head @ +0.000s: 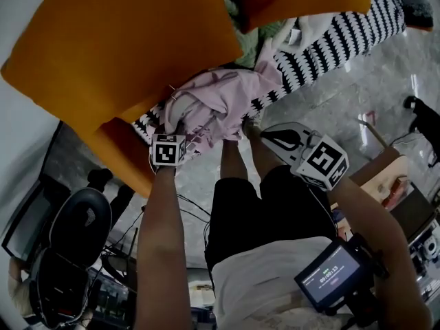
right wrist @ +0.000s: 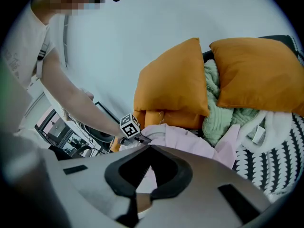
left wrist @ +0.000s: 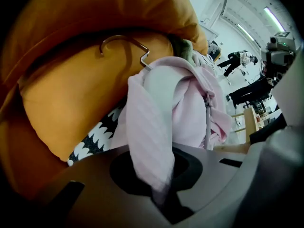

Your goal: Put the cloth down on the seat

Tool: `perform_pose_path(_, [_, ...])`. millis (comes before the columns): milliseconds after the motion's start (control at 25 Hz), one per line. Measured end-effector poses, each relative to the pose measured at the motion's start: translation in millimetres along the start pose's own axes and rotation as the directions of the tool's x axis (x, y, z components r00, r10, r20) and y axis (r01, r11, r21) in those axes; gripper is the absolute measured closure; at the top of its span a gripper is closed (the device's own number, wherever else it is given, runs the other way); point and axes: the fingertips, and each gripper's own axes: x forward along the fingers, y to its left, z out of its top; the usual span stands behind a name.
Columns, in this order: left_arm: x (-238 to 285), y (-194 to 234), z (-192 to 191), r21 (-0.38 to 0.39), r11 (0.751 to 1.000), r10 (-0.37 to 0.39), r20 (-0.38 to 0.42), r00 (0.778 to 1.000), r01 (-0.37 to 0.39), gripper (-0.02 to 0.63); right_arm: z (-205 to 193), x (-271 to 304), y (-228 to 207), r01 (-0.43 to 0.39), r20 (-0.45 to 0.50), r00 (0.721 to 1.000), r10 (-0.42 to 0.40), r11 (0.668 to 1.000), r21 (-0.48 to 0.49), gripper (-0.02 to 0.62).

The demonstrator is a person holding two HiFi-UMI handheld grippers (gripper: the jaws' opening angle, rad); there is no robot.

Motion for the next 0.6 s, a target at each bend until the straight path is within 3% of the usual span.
perform_pose_path(80, [1.8,-0.4,0.1,-0.019,1.000,-0.016,0.028,0.999,0.017,0.542,-4.7,3.1,-2.0,0.002,-0.006,1.000,-0.002,1.000,0.002,0.580])
perform_pose_path(200, [-9.1,-3.2,-0.4,-0.049,0.997,-0.062,0.072,0.995,0.066,0.411,-2.6,3.0,0.3,-0.004,-0.010,1.000,0.004,1.000,-0.003,0.580])
perform_pose_path(320, [-23.2,-5.4,-1.4,-0.036,0.994,-0.104,0.100,0.990,0.108,0.323,6.1,3.2,3.0,-0.011,-0.007,1.000,0.011,1.000,-0.014,0.580])
perform_pose_path(600, [-56.7,-1.2,7.9,-0.041,0.996,-0.070,0.178,0.982,0.078,0.314,18.6,2.1,5.7,-0.018,-0.009,1.000,0.017,0.999,-0.043,0.580])
